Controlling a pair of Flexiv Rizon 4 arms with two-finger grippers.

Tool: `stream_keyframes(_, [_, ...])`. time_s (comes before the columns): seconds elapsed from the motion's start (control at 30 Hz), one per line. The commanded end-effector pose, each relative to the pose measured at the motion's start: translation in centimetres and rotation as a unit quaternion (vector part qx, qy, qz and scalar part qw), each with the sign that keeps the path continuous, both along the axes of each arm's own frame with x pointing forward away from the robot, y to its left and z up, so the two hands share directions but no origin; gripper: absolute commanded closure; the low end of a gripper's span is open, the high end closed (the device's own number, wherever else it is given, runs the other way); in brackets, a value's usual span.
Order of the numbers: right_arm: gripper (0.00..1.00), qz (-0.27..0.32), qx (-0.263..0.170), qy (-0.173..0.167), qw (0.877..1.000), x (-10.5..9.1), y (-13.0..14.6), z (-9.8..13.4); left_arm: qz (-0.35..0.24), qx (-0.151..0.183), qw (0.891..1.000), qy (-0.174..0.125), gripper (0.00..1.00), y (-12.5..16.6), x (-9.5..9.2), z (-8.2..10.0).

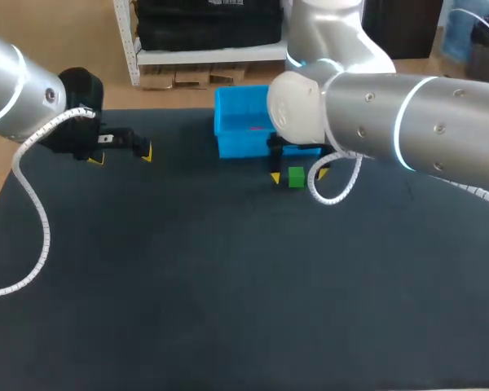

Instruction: Use the left arm to pick the red cube and place it into the blue plastic box first, then use the right arm to grasp the green cube and put it into the same blue plastic box after the first action is fully finished.

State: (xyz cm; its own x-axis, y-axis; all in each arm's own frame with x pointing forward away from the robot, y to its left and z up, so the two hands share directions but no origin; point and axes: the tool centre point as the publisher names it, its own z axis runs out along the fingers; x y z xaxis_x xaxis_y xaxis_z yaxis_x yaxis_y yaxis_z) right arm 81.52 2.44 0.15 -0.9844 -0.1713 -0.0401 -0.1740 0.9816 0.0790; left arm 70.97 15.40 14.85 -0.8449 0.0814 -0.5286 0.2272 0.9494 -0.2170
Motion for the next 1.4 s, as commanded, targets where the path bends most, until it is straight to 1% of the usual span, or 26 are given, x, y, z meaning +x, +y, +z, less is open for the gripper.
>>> stream_keyframes(0.03, [1.00, -0.003, 0.001, -0.013, 1.000, -0.8, -0.3, 0.1, 0.000, -0.001, 1.000, -0.001, 0.00, 0.0, 0.1, -0.1])
stream_keyframes(0.37, [1.00, -0.004, -0.002, -0.018, 1.000, -1.0, -0.5, 0.5, 0.000, -0.001, 1.000, -0.001, 0.00, 0.0, 0.1, -0.1])
stream_keyframes(0.57, [1.00, -0.007, -0.005, -0.029, 1.000, -1.4, -0.7, 1.6, 0.000, -0.001, 1.000, -0.001, 0.00, 0.0, 0.1, -0.1])
stream_keyframes(0.67, [1.00, -0.008, -0.009, -0.044, 0.999, -1.5, -0.7, 2.6, 0.000, -0.001, 1.000, -0.001, 0.00, 0.0, 0.1, -0.1])
stream_keyframes(0.8, [1.00, -0.006, -0.014, -0.071, 0.997, -1.5, -0.6, 4.7, 0.000, -0.001, 1.000, -0.001, 0.00, 0.0, 0.1, -0.1])
stream_keyframes(0.97, [1.00, 0.001, -0.022, -0.113, 0.993, -1.2, -0.3, 8.0, 0.000, -0.001, 1.000, -0.001, 0.00, 0.0, 0.1, -0.1])
stream_keyframes(1.13, [1.00, 0.008, -0.038, -0.162, 0.986, -0.6, -0.4, 11.8, 0.000, -0.001, 1.000, -0.001, 0.00, 0.0, 0.1, -0.1])
stream_keyframes(1.2, [1.00, 0.011, -0.041, -0.176, 0.983, -0.5, -0.4, 12.7, 0.000, -0.001, 1.000, -0.001, 0.00, 0.0, 0.1, -0.1])
stream_keyframes(1.27, [1.00, 0.013, -0.042, -0.181, 0.982, -0.3, -0.4, 13.1, 0.000, -0.001, 1.000, -0.001, 0.00, 0.0, 0.1, -0.1])
stream_keyframes(1.4, [1.00, 0.014, -0.034, -0.187, 0.982, -0.2, -0.4, 13.0, 0.000, -0.001, 1.000, -0.001, 0.00, 0.0, 0.1, -0.1])
